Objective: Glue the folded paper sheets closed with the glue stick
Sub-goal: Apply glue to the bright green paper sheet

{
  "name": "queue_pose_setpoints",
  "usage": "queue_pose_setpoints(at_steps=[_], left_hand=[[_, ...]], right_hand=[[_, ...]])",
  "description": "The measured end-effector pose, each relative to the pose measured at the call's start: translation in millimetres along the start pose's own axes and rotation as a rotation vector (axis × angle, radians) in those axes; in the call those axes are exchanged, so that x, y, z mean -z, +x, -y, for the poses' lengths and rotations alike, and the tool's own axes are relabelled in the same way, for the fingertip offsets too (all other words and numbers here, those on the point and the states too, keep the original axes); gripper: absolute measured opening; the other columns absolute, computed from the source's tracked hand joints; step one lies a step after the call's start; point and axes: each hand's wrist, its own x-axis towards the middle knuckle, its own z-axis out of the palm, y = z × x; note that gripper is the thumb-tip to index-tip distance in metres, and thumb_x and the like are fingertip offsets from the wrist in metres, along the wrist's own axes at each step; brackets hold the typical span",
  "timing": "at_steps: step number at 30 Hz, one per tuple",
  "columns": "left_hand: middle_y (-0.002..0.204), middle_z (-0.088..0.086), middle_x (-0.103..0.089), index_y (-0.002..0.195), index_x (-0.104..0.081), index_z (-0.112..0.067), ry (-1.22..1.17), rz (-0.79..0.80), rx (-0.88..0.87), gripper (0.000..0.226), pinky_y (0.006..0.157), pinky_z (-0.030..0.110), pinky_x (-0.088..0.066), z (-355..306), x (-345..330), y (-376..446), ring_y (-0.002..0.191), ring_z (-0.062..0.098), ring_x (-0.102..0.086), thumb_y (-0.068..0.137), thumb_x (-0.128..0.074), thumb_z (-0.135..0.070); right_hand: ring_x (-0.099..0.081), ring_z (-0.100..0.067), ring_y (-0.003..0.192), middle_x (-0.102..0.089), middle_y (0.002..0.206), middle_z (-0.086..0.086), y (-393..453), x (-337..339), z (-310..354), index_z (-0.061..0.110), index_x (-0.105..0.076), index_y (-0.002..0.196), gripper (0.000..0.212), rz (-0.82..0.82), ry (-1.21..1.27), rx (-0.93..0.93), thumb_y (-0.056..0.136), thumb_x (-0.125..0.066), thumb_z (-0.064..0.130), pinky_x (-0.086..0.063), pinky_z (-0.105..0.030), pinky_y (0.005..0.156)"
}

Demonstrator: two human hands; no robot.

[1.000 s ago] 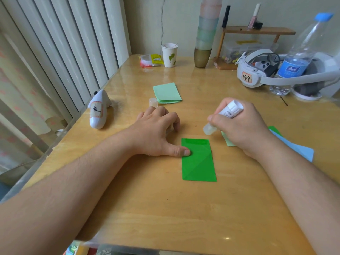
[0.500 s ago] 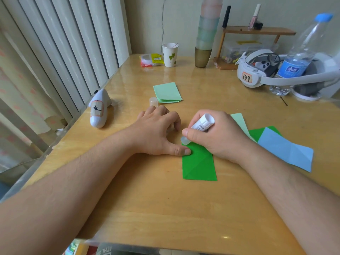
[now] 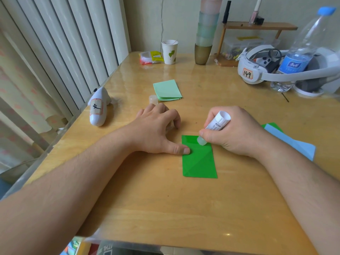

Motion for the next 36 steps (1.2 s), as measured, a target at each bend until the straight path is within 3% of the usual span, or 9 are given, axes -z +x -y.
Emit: queue_pose_setpoints(at_steps=[10,12,17,20,30,36], left_hand=[[0.112,-0.013,-0.039,0.105,-0.040,-0.053,-0.004,-0.002,-0.001,0.075,0.111,0.043,-0.034,-0.2,-0.4,-0.2,0.116,0.017,-0.036,0.049,-0.051,-0.101],[0.113,-0.013,-0.039,0.106,-0.041,-0.052,-0.007,-0.005,-0.002,0.076,0.111,0.042,-0.034,-0.2,0.0,-0.4,0.116,0.017,-0.036,0.049,-0.051,-0.101],[0.114,-0.012,-0.040,0.106,-0.041,-0.052,0.005,0.002,0.002,0.076,0.111,0.043,-0.034,-1.0,0.0,-0.5,0.115,0.018,-0.036,0.049,-0.051,-0.101],[0.114,-0.012,-0.040,0.105,-0.040,-0.052,0.005,0.002,0.009,0.075,0.111,0.044,-0.035,-1.3,0.0,-0.2,0.115,0.018,-0.036,0.049,-0.051,-0.101],[0.118,-0.011,-0.036,0.107,-0.037,-0.053,0.021,0.043,0.009,0.076,0.107,0.041,-0.032,-2.1,3.2,-2.2,0.116,0.018,-0.033,0.050,-0.051,-0.101],[0.118,-0.011,-0.037,0.107,-0.038,-0.053,0.018,0.031,0.018,0.078,0.107,0.040,-0.033,-3.2,2.3,-2.5,0.115,0.017,-0.033,0.046,-0.048,-0.101]], right_hand=[[-0.050,-0.003,0.056,-0.062,0.059,0.013,0.2,5.1,-2.8,0.019,-0.065,0.069,0.021,-0.031,-0.069,-0.003,0.074,-0.082,0.029,-0.035,-0.016,0.050],[-0.049,-0.005,0.056,-0.061,0.060,0.010,1.4,6.7,-4.2,0.018,-0.063,0.069,0.021,-0.039,-0.071,-0.010,0.076,-0.080,0.028,-0.039,-0.021,0.053],[-0.045,-0.011,0.058,-0.051,0.057,0.008,6.2,9.5,-9.0,0.013,-0.058,0.073,0.023,-0.107,0.146,-0.017,0.082,-0.077,0.021,-0.039,-0.033,0.060],[-0.046,-0.010,0.060,-0.052,0.058,0.010,6.9,-0.2,-3.6,0.016,-0.060,0.074,0.024,-0.129,0.213,0.018,0.078,-0.077,0.032,-0.040,-0.033,0.061],[-0.044,-0.008,0.055,-0.052,0.055,0.010,7.2,-9.9,0.6,0.013,-0.059,0.072,0.023,-0.115,0.117,0.003,0.082,-0.078,0.022,-0.038,-0.028,0.056],[-0.056,-0.026,0.070,-0.064,0.069,-0.005,4.3,-15.1,9.0,0.013,-0.058,0.074,0.024,-0.081,-0.069,0.015,0.077,-0.076,0.029,-0.049,-0.037,0.059]])
